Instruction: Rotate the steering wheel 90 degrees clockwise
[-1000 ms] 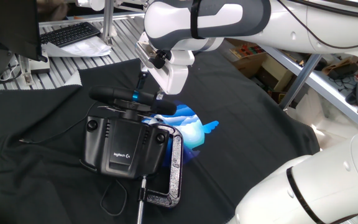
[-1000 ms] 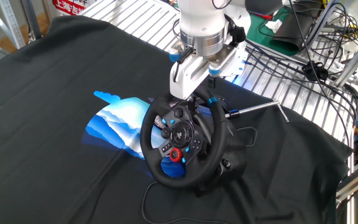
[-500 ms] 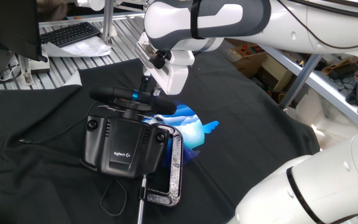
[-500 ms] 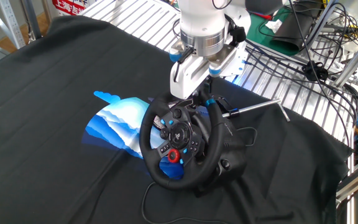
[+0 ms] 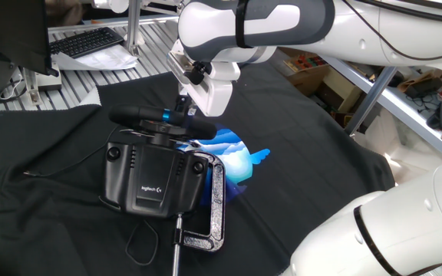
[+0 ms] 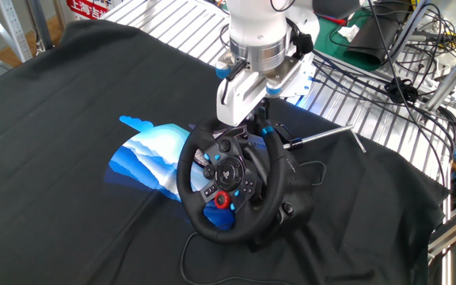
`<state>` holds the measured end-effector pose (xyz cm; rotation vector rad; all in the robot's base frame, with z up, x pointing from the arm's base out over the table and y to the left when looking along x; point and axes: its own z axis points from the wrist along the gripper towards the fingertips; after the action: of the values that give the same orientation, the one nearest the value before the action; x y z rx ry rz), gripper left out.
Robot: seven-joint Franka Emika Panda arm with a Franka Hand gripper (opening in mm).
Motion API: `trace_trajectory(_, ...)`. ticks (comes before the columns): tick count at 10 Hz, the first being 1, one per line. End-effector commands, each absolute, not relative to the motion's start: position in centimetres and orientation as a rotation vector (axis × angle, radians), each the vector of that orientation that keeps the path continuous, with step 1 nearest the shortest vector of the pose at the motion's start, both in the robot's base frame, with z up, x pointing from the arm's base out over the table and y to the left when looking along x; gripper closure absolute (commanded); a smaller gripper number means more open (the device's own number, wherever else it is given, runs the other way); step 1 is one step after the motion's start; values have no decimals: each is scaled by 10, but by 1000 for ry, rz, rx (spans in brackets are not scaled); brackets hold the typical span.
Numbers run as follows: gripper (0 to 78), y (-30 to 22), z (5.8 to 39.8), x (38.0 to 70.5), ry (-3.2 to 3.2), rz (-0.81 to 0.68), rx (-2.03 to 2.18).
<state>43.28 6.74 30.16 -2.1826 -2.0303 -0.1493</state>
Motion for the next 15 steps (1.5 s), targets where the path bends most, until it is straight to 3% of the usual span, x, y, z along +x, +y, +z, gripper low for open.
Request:
trace_trajectory(1,765,68,302,433,-2039,-153,-2179)
trace_trajectory(6,765,102,326,414,-2002,-14,-2219)
trace_trajectory(15,765,105,330,412,-1993,-1,-2242)
